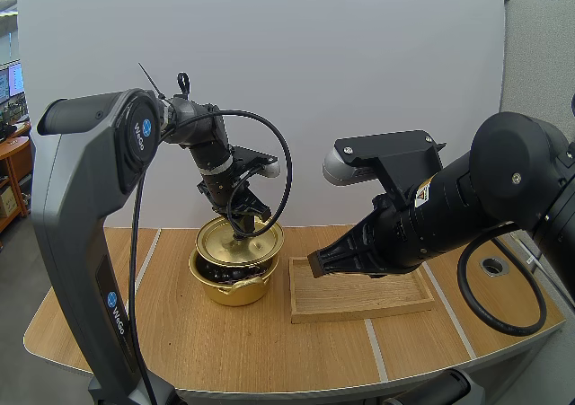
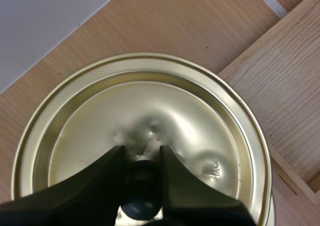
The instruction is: Open the pot, put the grape inside, and close it
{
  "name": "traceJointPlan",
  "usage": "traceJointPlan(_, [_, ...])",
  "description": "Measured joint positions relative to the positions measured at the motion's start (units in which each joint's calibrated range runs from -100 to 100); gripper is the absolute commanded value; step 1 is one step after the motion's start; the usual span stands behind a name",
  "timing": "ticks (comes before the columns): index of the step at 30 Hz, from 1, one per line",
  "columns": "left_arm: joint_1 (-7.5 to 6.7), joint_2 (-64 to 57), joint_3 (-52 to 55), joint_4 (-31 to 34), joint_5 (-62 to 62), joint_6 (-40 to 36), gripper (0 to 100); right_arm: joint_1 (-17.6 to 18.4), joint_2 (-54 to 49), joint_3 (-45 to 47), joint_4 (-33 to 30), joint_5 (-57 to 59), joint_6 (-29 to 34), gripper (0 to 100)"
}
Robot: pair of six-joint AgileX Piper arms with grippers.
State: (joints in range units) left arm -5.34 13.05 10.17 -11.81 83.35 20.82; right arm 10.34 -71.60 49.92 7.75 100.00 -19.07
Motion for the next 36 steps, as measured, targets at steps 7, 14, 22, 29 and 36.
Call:
traceJointPlan(7, [0.0,0.0,-0.1,0.5,0.9,0.1,0,0.0,0.0,0.0,0.0,0.0,0.0,0])
traceJointPlan(14, [0.0,-0.1,-0.1,1.1,1.4,0.2,2,0.0,0.0,0.0,0.0,0.0,0.0,0])
traceJointPlan(22, [0.0,-0.1,-0.1,1.2,1.9,0.2,67,0.0,0.0,0.0,0.0,0.0,0.0,0])
traceJointPlan(29, [0.0,-0.1,0.0,2.0,6.6,0.2,100,0.0,0.0,0.0,0.0,0.0,0.0,0])
traceJointPlan(36, [0.0,-0.4,0.0,2.1,7.3,0.2,100,0.0,0.0,0.0,0.0,0.0,0.0,0])
